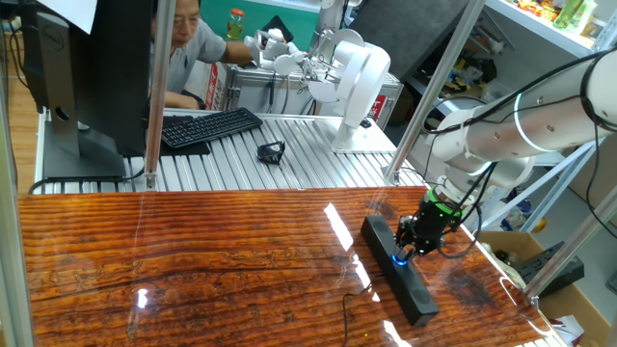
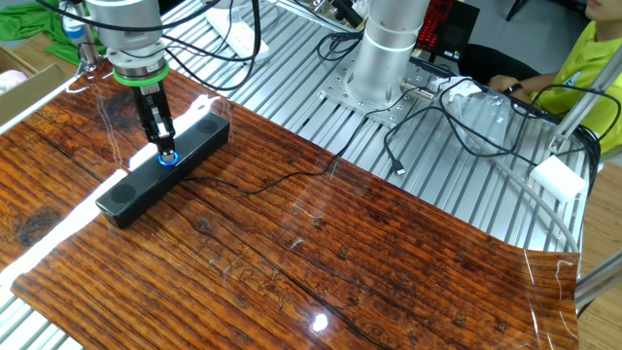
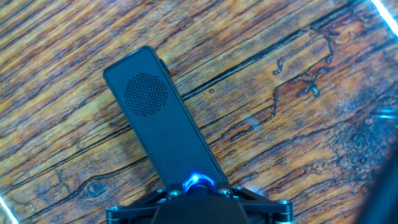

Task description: Turn the knob to decrease the volume of the speaker

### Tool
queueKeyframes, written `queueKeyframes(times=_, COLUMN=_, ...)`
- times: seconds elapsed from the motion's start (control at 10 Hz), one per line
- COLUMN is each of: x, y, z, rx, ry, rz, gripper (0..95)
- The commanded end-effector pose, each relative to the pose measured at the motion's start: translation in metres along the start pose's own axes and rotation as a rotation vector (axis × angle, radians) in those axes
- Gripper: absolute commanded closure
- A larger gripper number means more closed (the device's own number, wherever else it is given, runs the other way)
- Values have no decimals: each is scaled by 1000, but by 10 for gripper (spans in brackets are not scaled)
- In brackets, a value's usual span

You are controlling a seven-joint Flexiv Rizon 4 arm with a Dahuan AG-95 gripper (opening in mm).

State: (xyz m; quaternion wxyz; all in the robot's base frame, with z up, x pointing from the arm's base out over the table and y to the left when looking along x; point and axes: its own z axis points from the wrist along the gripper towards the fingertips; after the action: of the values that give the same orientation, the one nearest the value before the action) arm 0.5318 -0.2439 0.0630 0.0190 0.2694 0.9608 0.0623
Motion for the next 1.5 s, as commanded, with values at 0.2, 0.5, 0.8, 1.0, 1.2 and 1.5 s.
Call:
queueKeyframes(times=0.2, x=1, y=0, z=0, rx=7, ry=-4, rz=-38, gripper=950)
queueKeyframes(times=0.5, x=1, y=0, z=1, rx=12, ry=-7, rz=-77, gripper=950)
queueKeyframes(times=0.8, x=1, y=0, z=1, rx=25, ry=-11, rz=-105, gripper=950)
queueKeyframes(times=1.0, x=1, y=1, z=1, rx=33, ry=-2, rz=-114, gripper=950)
queueKeyframes(times=1.2, x=1, y=1, z=1, rx=45, ry=16, rz=-122, gripper=950)
queueKeyframes(times=1.5, x=1, y=1, z=2, rx=53, ry=40, rz=-136, gripper=950)
